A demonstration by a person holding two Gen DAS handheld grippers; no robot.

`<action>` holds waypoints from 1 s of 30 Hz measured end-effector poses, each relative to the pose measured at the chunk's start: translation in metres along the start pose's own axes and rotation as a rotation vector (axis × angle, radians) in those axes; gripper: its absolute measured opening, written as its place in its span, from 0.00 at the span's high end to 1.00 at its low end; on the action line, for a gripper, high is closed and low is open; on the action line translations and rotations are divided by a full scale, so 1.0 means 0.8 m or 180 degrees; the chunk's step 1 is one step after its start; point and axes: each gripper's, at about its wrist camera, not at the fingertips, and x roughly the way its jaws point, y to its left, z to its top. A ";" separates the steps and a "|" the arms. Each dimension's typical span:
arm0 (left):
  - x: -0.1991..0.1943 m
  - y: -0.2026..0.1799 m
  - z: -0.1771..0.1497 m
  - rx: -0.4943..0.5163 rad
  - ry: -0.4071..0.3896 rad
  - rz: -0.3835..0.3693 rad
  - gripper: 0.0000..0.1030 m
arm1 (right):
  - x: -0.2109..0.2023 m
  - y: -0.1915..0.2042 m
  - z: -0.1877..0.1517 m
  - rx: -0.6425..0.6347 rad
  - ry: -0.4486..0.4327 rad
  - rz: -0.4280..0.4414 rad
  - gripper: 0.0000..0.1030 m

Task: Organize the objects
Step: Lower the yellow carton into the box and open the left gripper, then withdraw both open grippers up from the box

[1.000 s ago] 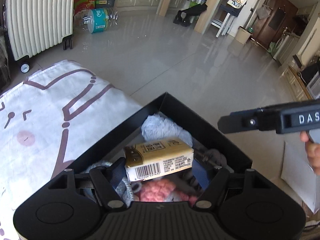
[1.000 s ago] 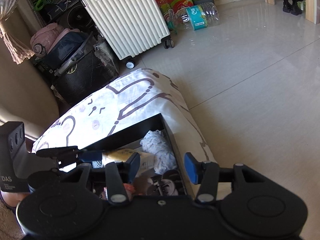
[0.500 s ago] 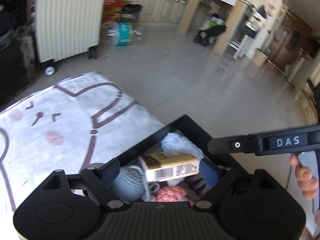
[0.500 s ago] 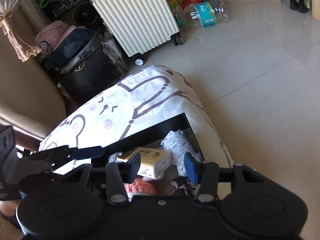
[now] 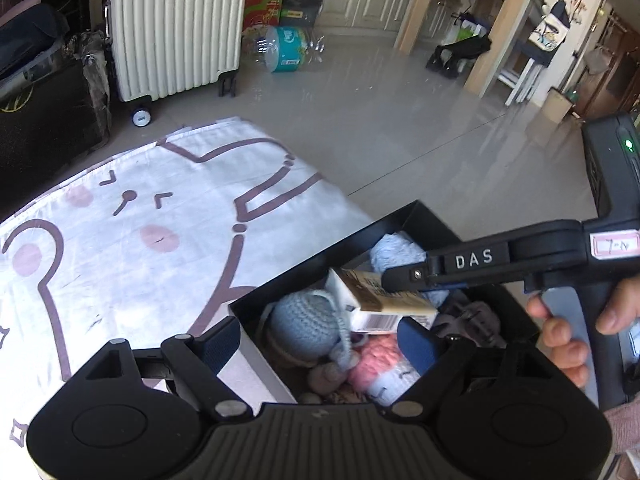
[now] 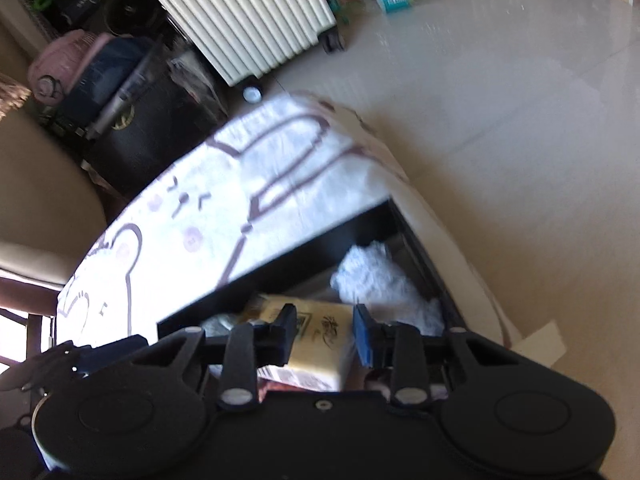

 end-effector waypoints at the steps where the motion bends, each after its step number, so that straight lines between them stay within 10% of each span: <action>1: 0.002 0.001 0.000 -0.0027 -0.0002 0.0022 0.17 | 0.003 -0.001 -0.003 0.0034 0.0012 0.0004 0.68; 30: -0.045 -0.006 0.001 -0.0408 -0.0182 0.0392 0.17 | -0.070 0.027 -0.011 -0.0319 -0.0337 -0.0267 0.67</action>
